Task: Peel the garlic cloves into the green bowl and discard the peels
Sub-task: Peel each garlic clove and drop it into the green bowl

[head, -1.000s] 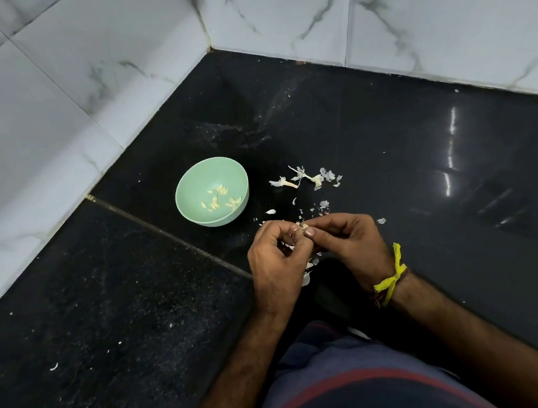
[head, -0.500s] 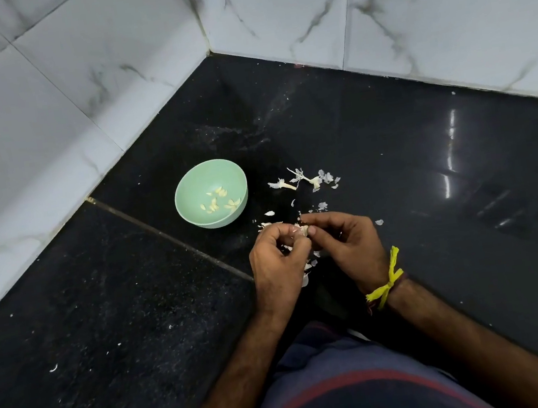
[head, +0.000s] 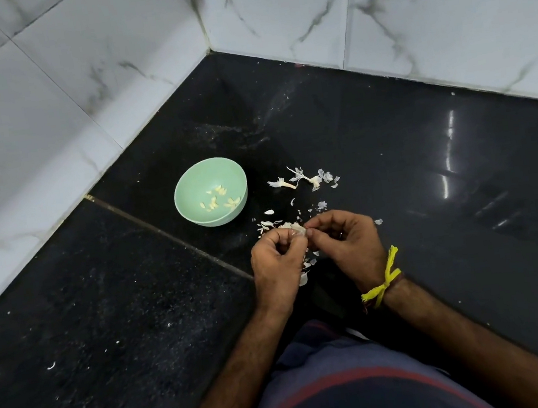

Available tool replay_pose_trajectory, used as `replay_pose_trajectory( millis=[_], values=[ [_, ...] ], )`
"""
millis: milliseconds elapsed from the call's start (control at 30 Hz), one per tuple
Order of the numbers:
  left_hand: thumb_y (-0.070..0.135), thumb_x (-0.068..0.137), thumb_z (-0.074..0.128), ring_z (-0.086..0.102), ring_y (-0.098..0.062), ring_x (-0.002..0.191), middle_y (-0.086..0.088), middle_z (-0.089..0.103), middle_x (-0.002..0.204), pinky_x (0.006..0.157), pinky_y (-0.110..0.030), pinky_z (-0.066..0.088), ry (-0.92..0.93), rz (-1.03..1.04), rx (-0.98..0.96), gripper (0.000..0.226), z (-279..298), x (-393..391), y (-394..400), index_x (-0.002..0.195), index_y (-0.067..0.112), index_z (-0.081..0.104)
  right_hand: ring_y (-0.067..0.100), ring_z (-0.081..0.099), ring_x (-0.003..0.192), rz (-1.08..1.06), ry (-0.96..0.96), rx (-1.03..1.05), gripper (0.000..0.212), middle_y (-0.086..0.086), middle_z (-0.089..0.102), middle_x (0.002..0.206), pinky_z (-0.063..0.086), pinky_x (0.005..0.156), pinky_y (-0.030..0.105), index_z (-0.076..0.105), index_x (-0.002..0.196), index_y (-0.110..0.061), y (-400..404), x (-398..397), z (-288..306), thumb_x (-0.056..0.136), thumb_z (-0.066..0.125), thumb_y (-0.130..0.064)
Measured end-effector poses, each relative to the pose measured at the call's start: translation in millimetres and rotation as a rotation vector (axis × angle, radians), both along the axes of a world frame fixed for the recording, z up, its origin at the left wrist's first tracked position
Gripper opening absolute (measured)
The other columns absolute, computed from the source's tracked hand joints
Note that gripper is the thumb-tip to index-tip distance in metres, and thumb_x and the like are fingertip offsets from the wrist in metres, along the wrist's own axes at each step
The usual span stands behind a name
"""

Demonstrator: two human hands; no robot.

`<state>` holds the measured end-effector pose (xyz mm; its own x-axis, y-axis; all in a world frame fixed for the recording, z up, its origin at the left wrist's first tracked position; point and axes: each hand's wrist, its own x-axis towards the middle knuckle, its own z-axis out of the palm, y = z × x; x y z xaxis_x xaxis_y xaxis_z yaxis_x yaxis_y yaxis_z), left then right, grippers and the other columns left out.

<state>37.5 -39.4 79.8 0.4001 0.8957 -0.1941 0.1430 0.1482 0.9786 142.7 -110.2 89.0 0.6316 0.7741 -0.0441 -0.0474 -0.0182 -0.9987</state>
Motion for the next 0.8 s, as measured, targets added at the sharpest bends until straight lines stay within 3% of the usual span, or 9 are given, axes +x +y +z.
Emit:
replay_pose_trajectory(
  millis=[67, 233, 400, 533, 700, 800],
  values=[
    [0.032, 0.077, 0.07, 0.058, -0.022, 0.07, -0.026, 0.069, 0.079, 0.073, -0.053, 0.057, -0.014, -0.004, -0.008, 0.024, 1.3, 0.3, -0.4, 0.079, 0.008, 0.072, 0.029, 0.073, 0.079, -0.008, -0.009, -0.003, 0.007, 0.007, 0.074, 0.081, 0.06, 0.078, 0.05, 0.074, 0.088, -0.012, -0.6, -0.1, -1.2, 0.084, 0.074, -0.006],
    [0.021, 0.083, 0.065, 0.049, -0.007, 0.057, 0.003, 0.059, 0.058, 0.059, -0.025, 0.044, -0.029, 0.011, -0.014, 0.019, 7.9, 4.6, -4.3, 0.067, 0.011, 0.068, 0.029, 0.073, 0.077, -0.059, 0.048, 0.009, 0.012, 0.011, 0.075, 0.081, 0.06, 0.078, 0.047, 0.072, 0.09, -0.008, 1.0, 0.7, -2.1, 0.086, 0.068, 0.003],
    [0.028, 0.08, 0.063, 0.047, -0.013, 0.059, -0.002, 0.058, 0.06, 0.06, -0.033, 0.044, 0.002, 0.031, -0.009, 0.026, -0.8, 5.0, -1.7, 0.071, 0.004, 0.067, 0.027, 0.072, 0.077, -0.094, 0.143, 0.011, 0.014, 0.013, 0.075, 0.085, 0.06, 0.074, 0.038, 0.073, 0.095, -0.004, 3.2, 0.4, 0.2, 0.087, 0.065, 0.004],
    [0.029, 0.079, 0.061, 0.043, -0.008, 0.054, 0.007, 0.054, 0.055, 0.057, -0.028, 0.039, 0.044, 0.027, 0.033, 0.026, -4.7, 2.9, 0.3, 0.071, 0.005, 0.066, 0.026, 0.072, 0.077, -0.104, 0.188, 0.004, 0.012, 0.015, 0.075, 0.086, 0.059, 0.073, 0.037, 0.072, 0.095, -0.002, 3.0, 2.2, -0.4, 0.088, 0.064, 0.003],
    [0.032, 0.085, 0.062, 0.053, -0.009, 0.057, 0.0, 0.063, 0.059, 0.064, -0.039, 0.053, 0.166, 0.072, 0.139, 0.027, -13.1, -1.9, 8.8, 0.07, 0.011, 0.068, 0.025, 0.071, 0.076, -0.108, 0.173, -0.033, 0.01, 0.015, 0.075, 0.085, 0.059, 0.074, 0.04, 0.072, 0.098, -0.003, 2.7, 5.2, -8.1, 0.09, 0.066, -0.003],
    [0.026, 0.09, 0.066, 0.052, -0.013, 0.054, -0.006, 0.063, 0.058, 0.064, -0.04, 0.053, 0.228, 0.109, 0.26, 0.033, -19.2, -5.1, 15.6, 0.063, 0.007, 0.066, 0.023, 0.07, 0.075, -0.109, 0.137, -0.056, 0.008, 0.013, 0.075, 0.084, 0.059, 0.073, 0.04, 0.074, 0.096, -0.008, 4.4, 7.2, -13.5, 0.088, 0.07, -0.008]
  ],
)
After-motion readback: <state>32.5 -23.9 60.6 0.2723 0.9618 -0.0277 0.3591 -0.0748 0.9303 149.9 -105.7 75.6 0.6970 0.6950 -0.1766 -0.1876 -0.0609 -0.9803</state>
